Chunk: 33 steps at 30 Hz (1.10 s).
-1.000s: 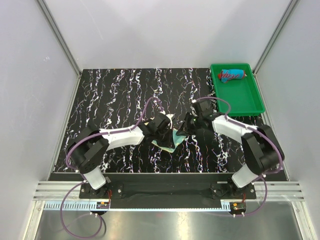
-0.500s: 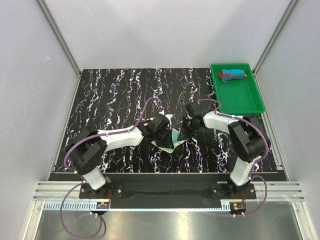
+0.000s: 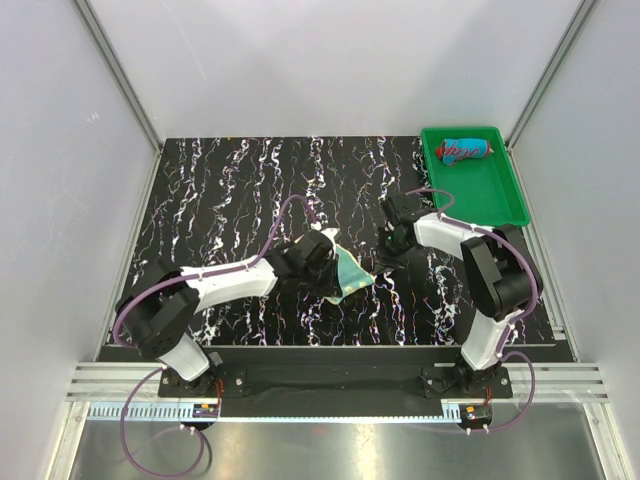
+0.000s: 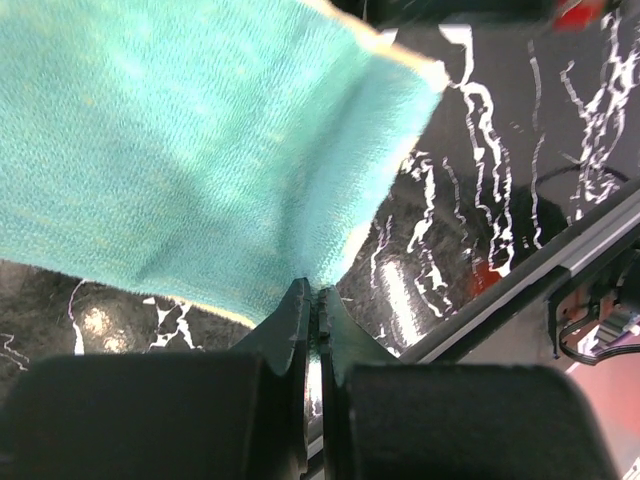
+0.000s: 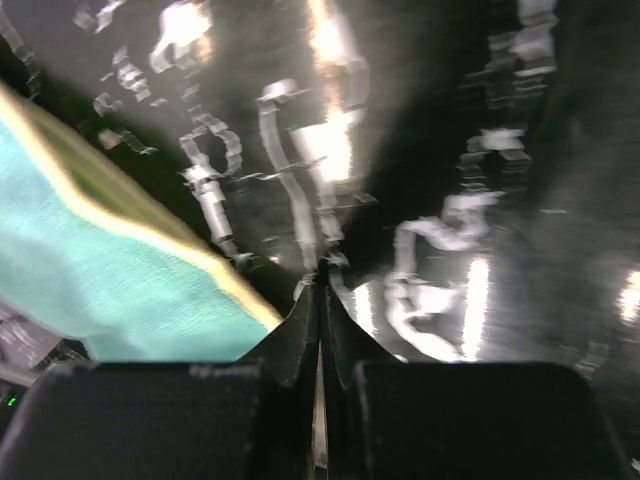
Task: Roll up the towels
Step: Roll the towel
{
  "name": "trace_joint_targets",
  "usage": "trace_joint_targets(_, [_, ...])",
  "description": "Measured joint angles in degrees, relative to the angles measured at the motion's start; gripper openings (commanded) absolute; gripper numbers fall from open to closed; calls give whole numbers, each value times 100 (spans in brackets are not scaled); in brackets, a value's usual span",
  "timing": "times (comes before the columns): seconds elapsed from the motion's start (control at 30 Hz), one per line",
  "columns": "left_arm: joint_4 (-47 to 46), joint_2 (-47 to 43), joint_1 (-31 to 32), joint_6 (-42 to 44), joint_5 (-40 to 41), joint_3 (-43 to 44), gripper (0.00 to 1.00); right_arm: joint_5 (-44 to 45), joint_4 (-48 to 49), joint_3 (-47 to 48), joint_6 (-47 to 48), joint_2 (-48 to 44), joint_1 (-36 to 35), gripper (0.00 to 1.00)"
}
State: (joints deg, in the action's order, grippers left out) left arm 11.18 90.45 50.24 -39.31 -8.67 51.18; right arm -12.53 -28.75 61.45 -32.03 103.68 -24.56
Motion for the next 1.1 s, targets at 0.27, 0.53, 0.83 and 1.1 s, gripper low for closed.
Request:
trace_joint_targets(0.27, [52,0,0,-17,-17,-33,0,848,-566,122,208,-352,153,21])
trace_joint_targets(0.53, [-96,0,-31,-184,-151,-179,0,1327,-868,382,267,-1547,153,25])
trace_joint_targets(0.83, [-852,4,-741,-890,-944,-846,0,-122,376,-710,103,-2776,157,13])
trace_joint_targets(1.1, [-1615,317,-1276,-1587,-1685,-1261,0,-1211,1572,-1958,-476,-2588,157,11])
